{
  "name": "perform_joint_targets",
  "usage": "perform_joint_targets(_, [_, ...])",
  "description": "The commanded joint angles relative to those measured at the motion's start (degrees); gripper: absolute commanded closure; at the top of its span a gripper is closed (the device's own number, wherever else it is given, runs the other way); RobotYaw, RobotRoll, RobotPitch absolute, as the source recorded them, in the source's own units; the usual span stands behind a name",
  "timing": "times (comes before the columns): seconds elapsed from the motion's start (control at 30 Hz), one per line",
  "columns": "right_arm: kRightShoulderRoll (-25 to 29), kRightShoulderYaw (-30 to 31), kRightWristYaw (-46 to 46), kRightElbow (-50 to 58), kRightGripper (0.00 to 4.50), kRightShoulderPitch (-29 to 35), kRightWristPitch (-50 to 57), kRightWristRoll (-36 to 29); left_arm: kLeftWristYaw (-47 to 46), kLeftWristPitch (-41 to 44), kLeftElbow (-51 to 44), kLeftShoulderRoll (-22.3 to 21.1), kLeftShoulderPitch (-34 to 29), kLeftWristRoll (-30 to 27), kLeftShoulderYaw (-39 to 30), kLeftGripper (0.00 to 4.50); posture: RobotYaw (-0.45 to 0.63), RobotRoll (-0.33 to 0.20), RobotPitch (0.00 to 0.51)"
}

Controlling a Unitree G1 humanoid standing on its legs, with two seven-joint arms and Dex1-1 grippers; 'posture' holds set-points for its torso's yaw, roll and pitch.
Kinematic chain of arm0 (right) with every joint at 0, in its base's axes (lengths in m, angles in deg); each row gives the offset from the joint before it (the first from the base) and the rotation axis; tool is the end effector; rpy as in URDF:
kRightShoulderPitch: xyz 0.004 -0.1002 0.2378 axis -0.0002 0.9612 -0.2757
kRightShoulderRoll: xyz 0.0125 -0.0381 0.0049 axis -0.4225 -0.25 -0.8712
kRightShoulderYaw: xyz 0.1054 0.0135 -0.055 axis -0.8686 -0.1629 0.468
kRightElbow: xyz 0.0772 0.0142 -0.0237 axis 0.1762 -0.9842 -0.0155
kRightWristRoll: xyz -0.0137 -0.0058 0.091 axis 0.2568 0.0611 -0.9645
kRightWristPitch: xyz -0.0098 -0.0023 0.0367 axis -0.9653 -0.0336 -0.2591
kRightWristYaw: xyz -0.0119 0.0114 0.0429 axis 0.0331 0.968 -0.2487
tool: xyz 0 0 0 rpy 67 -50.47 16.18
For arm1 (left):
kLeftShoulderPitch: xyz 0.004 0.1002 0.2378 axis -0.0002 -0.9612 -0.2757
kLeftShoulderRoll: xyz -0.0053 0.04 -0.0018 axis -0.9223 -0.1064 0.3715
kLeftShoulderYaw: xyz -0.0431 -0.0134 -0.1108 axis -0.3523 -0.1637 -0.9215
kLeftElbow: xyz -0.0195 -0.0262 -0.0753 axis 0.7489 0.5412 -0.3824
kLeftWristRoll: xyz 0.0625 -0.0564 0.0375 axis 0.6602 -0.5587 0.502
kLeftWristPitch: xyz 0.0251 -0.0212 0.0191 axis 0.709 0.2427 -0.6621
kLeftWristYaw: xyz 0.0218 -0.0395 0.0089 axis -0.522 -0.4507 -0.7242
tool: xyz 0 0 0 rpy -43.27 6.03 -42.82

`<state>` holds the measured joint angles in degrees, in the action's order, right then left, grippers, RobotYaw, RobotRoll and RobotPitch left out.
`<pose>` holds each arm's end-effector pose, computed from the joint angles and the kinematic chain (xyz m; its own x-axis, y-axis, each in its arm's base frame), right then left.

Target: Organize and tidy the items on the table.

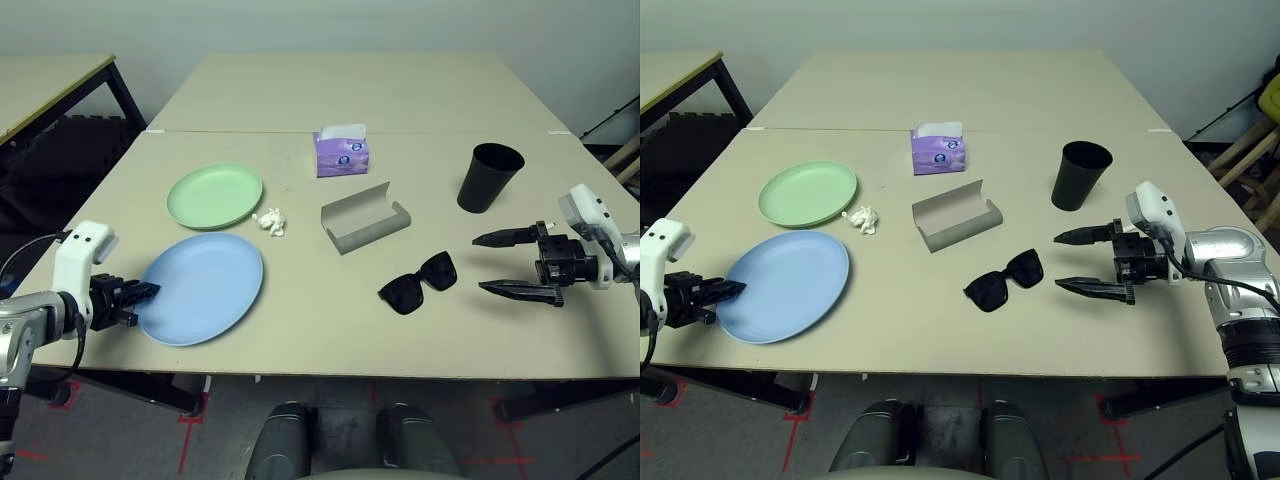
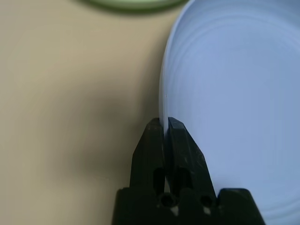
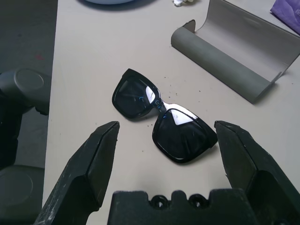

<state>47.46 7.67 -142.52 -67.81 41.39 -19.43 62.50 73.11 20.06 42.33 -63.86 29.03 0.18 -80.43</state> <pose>0.2597 -0.3330 0.1414 0.2633 0.8875 -0.3782 -0.9633 0.2212 -0.1518 0.1906 0.3723 0.1482 0.7433 -0.2620 -0.6155 0.3269 0.9450 -0.0076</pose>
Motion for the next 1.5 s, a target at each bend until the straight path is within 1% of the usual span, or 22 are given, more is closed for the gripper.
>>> perform_joint_targets(0.03, [0.35, 0.68, 0.44, -0.49, 0.00, -0.07, -1.26, 1.46, 1.81, 3.04, -1.20, -0.58, -0.49, -1.72, 0.38, 4.48, 0.05, 0.000, 0.049])
perform_joint_targets(0.17, [0.14, 0.69, 0.35, -0.97, 0.00, -0.29, -1.32, 1.67, 4.37, 7.17, -4.94, -1.55, -0.82, -6.02, -1.76, 4.48, 0.06, 0.000, 0.050])
perform_joint_targets(0.27, [0.11, 0.80, 0.24, -1.29, 0.00, -0.53, -1.32, 1.80, 4.02, 9.61, -7.04, -0.91, 0.33, -8.63, -3.45, 4.48, 0.06, 0.000, 0.051])
perform_joint_targets(0.37, [0.10, 0.90, 0.12, -1.59, 0.00, -0.77, -1.35, 1.89, 2.06, 11.26, -7.54, 0.68, 3.16, -10.50, -4.81, 4.48, 0.06, 0.000, 0.051])
perform_joint_targets(0.5, [0.19, 0.86, -0.03, -1.89, 0.00, -1.03, -1.42, 2.11, -2.45, 13.16, -7.67, 4.08, 8.53, -12.43, -6.70, 4.48, 0.06, 0.000, 0.049])
perform_joint_targets(0.6, [0.30, 0.80, -0.08, -2.04, 0.00, -1.04, -1.50, 2.20, -6.45, 13.66, -7.82, 6.79, 12.06, -12.83, -7.22, 4.48, 0.06, 0.000, 0.045])
perform_joint_targets(0.67, [0.34, 0.74, 0.01, -1.96, 0.00, -0.91, -1.52, 2.22, -9.63, 12.81, -7.51, 8.94, 14.45, -12.43, -7.36, 4.48, 0.05, 0.000, 0.044])
perform_joint_targets(0.73, [0.38, 0.72, 0.03, -1.95, 0.00, -0.81, -1.61, 2.26, -14.03, 10.91, -5.83, 11.09, 16.72, -10.72, -7.98, 4.48, 0.06, 0.000, 0.044])
perform_joint_targets(0.8, [0.42, 0.70, 0.03, -1.93, 0.00, -0.74, -1.60, 2.25, -16.30, 10.79, -5.61, 12.54, 17.94, -11.07, -8.74, 4.48, 0.06, 0.000, 0.044])
perform_joint_targets(0.87, [0.44, 0.70, 0.07, -2.01, 0.00, -0.70, -1.66, 2.31, -20.22, 10.49, -6.60, 14.97, 19.25, -10.92, -9.30, 4.48, 0.06, 0.000, 0.044])
perform_joint_targets(0.97, [0.34, 0.80, 0.12, -2.16, 0.00, -0.77, -1.74, 2.41, -24.41, 8.57, -6.93, 17.22, 19.94, -9.34, -9.25, 4.48, 0.06, 0.000, 0.044])
perform_joint_targets(1.2, [-0.19, 1.24, 0.15, -2.72, 0.00, -1.22, -2.02, 2.71, -37.28, 3.88, -5.92, 22.55, 20.91, -3.54, -9.89, 4.48, 0.07, 0.000, 0.041])
perform_joint_targets(1.37, [-0.49, 1.41, 0.23, -2.94, 0.00, -1.42, -2.26, 2.88, -43.72, -0.34, -5.16, 25.55, 22.53, -0.40, -10.21, 4.48, 0.07, 0.000, 0.038])
perform_joint_targets(1.5, [-0.46, 1.41, 0.20, -2.88, 0.00, -1.24, -2.42, 2.89, -46.66, -2.01, -3.90, 26.92, 24.14, 0.21, -10.98, 4.48, 0.07, 0.000, 0.038])
